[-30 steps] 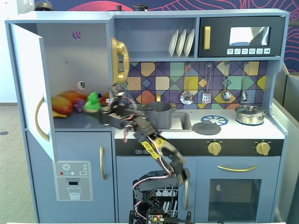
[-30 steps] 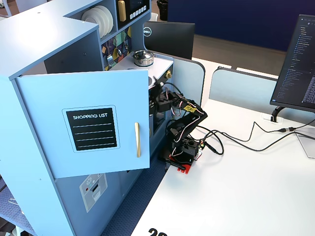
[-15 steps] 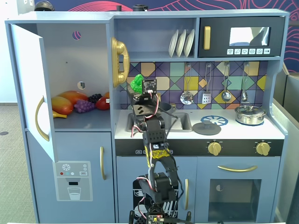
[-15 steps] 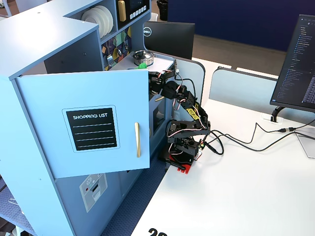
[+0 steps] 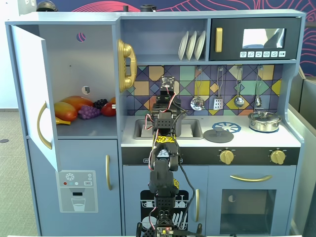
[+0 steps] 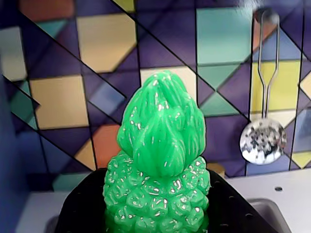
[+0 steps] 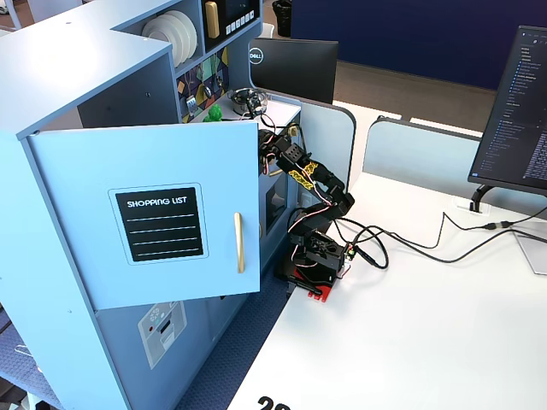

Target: Pick up the green pineapple from the left cabinet and place it in the gray recipient

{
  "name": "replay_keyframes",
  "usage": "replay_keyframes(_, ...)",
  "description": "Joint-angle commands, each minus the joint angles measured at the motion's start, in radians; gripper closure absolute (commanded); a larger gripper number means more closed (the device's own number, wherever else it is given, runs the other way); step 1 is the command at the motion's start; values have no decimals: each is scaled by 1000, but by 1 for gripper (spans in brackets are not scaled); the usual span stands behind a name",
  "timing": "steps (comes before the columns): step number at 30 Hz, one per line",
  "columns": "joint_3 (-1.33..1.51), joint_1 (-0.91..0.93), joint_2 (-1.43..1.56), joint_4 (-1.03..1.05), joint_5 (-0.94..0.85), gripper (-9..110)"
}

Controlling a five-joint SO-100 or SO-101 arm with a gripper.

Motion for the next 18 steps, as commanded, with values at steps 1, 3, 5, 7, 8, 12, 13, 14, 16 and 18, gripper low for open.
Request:
replay_keyframes(1, -44, 6, -67, -52, -38, 102)
replay_keyframes(3, -49, 2, -110, -78, -49, 101)
replay_keyframes(5, -61, -3, -155, -110, -60, 101)
replay_keyframes(7, -91, -5, -201, -118, -64, 101)
replay_keyframes(8, -104, -5, -221, -121, -63, 100)
replay_keyframes(12, -143, 6, -293, -176, -6, 74)
replay_keyframes(13, -147, 6, -304, -186, -12, 70)
replay_keyframes(14, -152, 5, -308, -193, -8, 68)
replay_keyframes(16, -173, 2, -308, -169, 9, 63)
replay_keyframes(18, -181, 0, -291, -137, 5, 62)
